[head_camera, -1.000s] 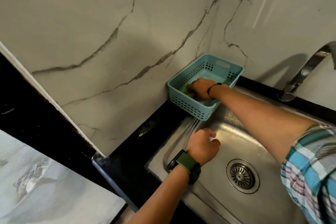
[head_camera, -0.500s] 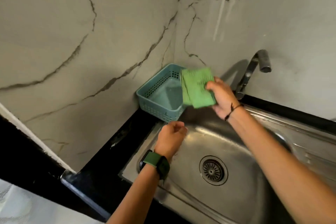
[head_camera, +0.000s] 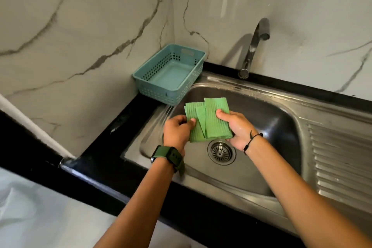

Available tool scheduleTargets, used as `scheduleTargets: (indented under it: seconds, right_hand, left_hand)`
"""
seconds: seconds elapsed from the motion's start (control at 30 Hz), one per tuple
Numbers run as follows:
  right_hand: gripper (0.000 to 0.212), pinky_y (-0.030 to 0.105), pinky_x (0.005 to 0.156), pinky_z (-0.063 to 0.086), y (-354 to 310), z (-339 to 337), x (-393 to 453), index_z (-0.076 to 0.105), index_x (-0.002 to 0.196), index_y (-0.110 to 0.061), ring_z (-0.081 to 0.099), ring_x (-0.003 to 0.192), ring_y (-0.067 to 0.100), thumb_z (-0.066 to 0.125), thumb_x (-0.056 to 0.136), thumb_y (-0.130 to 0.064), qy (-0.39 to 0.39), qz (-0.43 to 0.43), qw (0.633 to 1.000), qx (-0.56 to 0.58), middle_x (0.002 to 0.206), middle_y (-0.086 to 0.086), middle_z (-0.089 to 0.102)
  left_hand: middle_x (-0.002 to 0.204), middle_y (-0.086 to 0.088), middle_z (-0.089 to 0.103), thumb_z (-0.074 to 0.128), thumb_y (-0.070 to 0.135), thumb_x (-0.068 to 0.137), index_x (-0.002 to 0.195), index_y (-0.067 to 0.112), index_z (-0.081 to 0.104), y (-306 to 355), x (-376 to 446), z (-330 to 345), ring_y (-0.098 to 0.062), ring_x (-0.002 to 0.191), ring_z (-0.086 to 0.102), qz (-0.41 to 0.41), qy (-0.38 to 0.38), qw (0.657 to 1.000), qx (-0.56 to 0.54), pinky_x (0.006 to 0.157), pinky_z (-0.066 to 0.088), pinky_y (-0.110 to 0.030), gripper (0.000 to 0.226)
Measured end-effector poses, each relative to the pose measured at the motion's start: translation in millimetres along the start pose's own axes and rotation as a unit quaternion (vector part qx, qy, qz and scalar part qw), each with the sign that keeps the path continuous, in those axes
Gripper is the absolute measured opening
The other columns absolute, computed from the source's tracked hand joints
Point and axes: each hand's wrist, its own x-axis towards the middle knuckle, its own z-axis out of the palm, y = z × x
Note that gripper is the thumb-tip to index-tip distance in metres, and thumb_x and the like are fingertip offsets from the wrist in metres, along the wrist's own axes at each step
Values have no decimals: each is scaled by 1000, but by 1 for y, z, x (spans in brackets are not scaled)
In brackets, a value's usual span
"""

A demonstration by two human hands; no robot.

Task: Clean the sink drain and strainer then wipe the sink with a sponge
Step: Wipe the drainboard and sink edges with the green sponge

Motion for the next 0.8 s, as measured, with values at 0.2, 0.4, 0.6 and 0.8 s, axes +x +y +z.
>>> scheduleTargets:
  seconds: [0.2,0.4,0.6,0.8]
  right_hand:
    - [11,33,66,52,14,24,6,63,98,-10,64,78,19,56,89,-10,25,-20,999,11,89,4,67]
    - [31,35,71,51,28,85,22,57,108,4,64,88,33,59,77,9,6,-85,981,-173,90,14,66]
    - [29,42,71,45,65,113,46,49,104,3,60,92,41,47,76,7,51,-368,737,-565,99,26,63]
    - [45,49,98,42,98,135,62,41,129,-3,45,124,39,43,84,2,19,-272,776,-569,138,22,42]
  left_hand:
    - [102,-5,59,48,-4,85,128,7,47,-9,-8,-29,-13,82,57,-20,67,997,37,68,48,-20,45]
    - [121,-12,57,39,-12,82,124,3,52,-21,-21,-63,-16,102,53,-29,106,992,60,86,44,-24,46]
    - [145,-10,40,36,-7,85,141,8,34,-29,-28,-72,-23,134,38,-56,65,979,184,100,34,-24,58]
    - [144,-9,41,34,-7,85,140,8,36,-29,-28,-81,-22,133,38,-60,105,983,139,108,35,-30,58]
